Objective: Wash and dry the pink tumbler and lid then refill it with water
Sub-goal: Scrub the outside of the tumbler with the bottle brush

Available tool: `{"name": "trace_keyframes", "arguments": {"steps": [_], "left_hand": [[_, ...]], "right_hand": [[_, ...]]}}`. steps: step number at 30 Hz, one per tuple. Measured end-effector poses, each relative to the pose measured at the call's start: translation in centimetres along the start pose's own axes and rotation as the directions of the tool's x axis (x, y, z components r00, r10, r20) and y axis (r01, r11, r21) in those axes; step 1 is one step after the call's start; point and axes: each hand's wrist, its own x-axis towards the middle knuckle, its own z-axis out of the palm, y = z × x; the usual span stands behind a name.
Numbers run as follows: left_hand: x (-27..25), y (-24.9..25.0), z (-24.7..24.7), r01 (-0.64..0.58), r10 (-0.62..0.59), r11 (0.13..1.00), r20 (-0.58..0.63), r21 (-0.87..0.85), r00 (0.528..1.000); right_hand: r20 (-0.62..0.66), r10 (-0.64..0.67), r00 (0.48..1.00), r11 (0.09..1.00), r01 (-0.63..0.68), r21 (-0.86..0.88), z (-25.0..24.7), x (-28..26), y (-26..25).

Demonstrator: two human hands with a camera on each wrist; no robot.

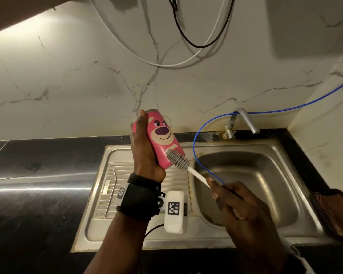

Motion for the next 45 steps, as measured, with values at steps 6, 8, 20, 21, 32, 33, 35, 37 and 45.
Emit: {"name": "trace_keyframes", "arguments": {"steps": [6,8,20,21,32,33,35,37,45], "left_hand": [[-1.1,-1.0,1.2,0.056,-0.057,0.998,0.021,0.036,0.998],[-0.8,-0.7,1.4,0.051,-0.052,0.998,0.016,0.02,0.999],[-0.2,-0.4,2.4,0.212,-0.211,0.977,0.116,-0.002,0.971],[0.0,-0.3,2.5,0.206,-0.204,0.979,0.123,-0.003,0.971],[0.5,0.0,1.1,0.146,-0.141,0.984,0.058,-0.099,0.988],[0.3,-0.2,1.0,0.156,-0.151,0.984,0.055,-0.088,0.987],[-0.1,-0.5,0.7,0.182,-0.179,0.982,0.052,-0.058,0.982],[-0.4,-0.7,0.5,0.205,-0.204,0.979,0.05,-0.01,0.978],[-1.2,-2.1,-0.1,0.265,-0.266,0.962,0.017,0.066,0.964]], "right_hand": [[-0.043,-0.012,0.999,1.0,0.012,-0.011,1.0,1.9,-0.3],[-0.035,-0.009,0.999,1.0,0.009,-0.004,1.0,2.2,-0.2],[-0.063,0.022,0.998,1.0,-0.022,-0.004,1.4,4.2,1.3],[-0.06,0.023,0.998,1.0,-0.023,-0.001,1.4,4.3,1.4],[0.074,0.114,0.991,0.991,-0.119,0.066,1.2,2.9,2.3],[0.081,0.107,0.991,0.991,-0.112,0.072,1.3,2.8,2.1],[0.091,0.098,0.991,0.99,-0.106,0.09,1.5,2.4,1.6],[0.092,0.091,0.992,0.989,-0.101,0.105,1.7,1.9,1.2],[0.048,0.087,0.995,0.993,-0.091,0.08,2.7,2.0,0.5]]}}
